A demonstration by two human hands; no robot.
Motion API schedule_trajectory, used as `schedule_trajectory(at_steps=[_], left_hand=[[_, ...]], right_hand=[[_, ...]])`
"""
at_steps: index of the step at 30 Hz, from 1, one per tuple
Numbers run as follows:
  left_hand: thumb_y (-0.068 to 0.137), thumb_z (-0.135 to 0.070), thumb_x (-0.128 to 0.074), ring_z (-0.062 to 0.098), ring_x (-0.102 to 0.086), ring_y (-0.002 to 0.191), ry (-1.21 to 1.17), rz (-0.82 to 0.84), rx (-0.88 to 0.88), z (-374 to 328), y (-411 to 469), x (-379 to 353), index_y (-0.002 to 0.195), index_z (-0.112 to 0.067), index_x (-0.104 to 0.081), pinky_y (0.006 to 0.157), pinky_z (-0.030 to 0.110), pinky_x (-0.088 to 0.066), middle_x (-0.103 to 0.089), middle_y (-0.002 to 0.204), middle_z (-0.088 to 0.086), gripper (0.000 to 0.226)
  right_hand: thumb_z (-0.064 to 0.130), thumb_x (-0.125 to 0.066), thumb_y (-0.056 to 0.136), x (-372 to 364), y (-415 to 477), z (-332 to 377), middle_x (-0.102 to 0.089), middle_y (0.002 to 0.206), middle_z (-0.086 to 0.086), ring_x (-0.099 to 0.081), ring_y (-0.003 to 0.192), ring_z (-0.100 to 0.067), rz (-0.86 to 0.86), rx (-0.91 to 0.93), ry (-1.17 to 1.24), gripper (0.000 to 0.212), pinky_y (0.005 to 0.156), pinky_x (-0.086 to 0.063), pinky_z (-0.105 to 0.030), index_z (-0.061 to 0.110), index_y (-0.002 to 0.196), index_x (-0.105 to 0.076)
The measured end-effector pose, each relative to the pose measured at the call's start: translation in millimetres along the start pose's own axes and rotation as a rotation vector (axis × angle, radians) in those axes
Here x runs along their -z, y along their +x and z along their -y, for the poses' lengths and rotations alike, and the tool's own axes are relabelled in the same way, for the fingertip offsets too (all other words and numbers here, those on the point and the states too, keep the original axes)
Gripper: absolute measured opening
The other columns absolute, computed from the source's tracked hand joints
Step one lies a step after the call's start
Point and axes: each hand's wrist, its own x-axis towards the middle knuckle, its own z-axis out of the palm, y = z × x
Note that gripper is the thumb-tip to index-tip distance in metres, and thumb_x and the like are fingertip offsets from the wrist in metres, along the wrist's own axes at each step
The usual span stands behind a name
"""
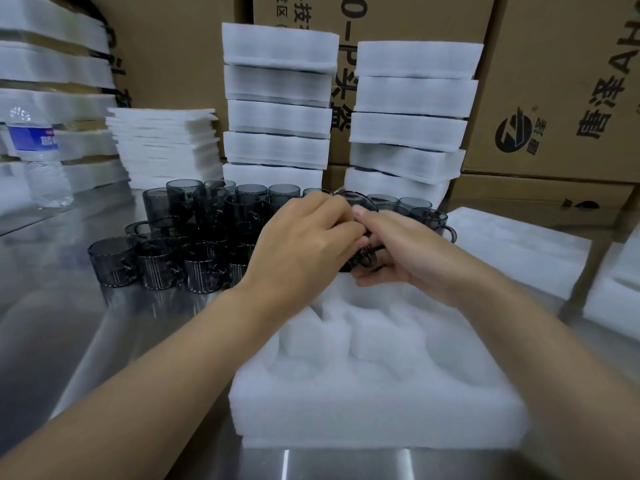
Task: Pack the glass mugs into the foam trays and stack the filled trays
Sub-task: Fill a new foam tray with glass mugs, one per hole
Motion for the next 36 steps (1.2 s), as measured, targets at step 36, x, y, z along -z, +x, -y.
schedule_trajectory(at_steps=[36], left_hand=[[0.061,-0.074,-0.053,-0.005,-0.054,0.104,-0.567,0.338,0.618,3,-12,-9,0.128,-0.045,-0.036,0.087,0.034,-0.050,-0.054,0.116,-0.026,0.075]], right_hand=[[0.041,-0.065,0.067,14,-3,-17,-0.062,0.105,-0.011,-0.062,0.066,-0.016,0.061,0.080,0.357,0.065,0.072,-0.054,-0.031,0.011,0.125,-0.058]])
